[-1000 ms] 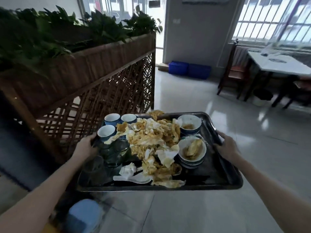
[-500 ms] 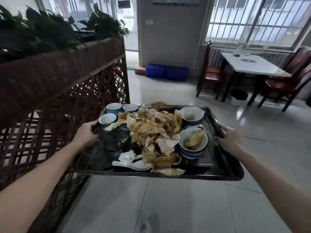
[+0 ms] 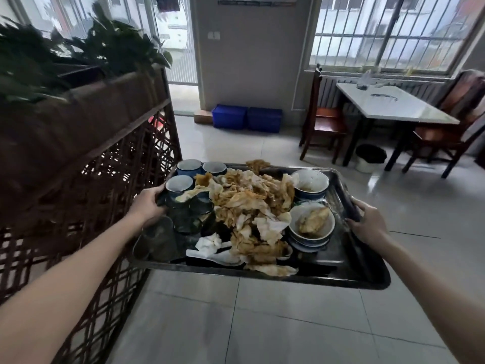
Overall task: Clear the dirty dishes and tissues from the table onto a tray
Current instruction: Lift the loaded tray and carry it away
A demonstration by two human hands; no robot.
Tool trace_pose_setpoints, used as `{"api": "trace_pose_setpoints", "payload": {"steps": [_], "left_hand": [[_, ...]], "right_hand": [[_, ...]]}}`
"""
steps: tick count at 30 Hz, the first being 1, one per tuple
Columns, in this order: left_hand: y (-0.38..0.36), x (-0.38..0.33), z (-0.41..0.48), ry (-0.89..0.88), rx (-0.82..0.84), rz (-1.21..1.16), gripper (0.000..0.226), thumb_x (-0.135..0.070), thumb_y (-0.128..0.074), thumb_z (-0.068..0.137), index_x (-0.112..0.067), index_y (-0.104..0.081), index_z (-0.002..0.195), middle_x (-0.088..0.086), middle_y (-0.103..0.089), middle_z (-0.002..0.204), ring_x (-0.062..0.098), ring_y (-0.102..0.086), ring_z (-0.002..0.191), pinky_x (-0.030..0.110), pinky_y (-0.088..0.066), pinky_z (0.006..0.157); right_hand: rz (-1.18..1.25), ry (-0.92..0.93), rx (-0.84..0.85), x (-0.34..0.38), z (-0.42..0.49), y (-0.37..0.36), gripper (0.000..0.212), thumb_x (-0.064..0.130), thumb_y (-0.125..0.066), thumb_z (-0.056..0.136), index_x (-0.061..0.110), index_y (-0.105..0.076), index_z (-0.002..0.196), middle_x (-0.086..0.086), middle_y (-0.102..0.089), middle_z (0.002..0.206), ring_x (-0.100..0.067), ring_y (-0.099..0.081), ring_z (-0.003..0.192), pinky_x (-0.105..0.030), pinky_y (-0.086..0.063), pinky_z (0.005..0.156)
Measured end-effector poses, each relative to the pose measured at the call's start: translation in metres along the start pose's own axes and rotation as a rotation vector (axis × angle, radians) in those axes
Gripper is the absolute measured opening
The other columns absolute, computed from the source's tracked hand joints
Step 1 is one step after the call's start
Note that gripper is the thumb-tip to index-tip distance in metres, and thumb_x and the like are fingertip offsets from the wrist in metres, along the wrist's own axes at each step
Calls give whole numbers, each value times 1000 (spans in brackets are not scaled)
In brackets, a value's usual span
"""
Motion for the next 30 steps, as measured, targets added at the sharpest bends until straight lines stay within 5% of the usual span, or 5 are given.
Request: {"api": "trace_pose_setpoints", "payload": {"steps": [7,14,19,30], "left_hand": [[-38,6,132,3,24,25,60,8,-68,72,-5,-58,130,20,-66,116,34,-62,110,44,-48,92],[-92,-5,275,42,44,51,60,2,-71,75,-10,-57,132,16,-69,112,29,-62,110,37,-45,88],[-119,-27,385,54,-23,66,55,3,-72,74,-7,-61,127,17,-70,105,22,-62,98,23,-32,67],[-166,-32,603,88,-20,98,50,1,-72,76,-5,-63,124,21,-68,109,35,-62,106,37,-43,79]], "right_hand": [[3,-44,31,-19,112,-38,65,-5,-74,69,11,-57,129,-12,-66,117,-17,-56,99,-22,-35,84],[46,-47,44,-49,265,-81,66,-8,-71,70,12,-56,131,-11,-66,116,-19,-58,101,-21,-35,83],[35,-32,69,-66,395,-105,65,-6,-71,72,11,-54,132,-12,-64,120,-16,-55,102,-21,-36,84],[55,-65,114,-87,622,-181,66,-6,-71,73,6,-51,134,-14,-61,125,-28,-57,115,-32,-41,99]]}}
Point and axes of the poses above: each hand's wrist, its own z-axis towards the middle knuckle, its own y-axis out of the back of the hand, x = y × z, the point moved 8 cm from there along z, towards the middle knuckle
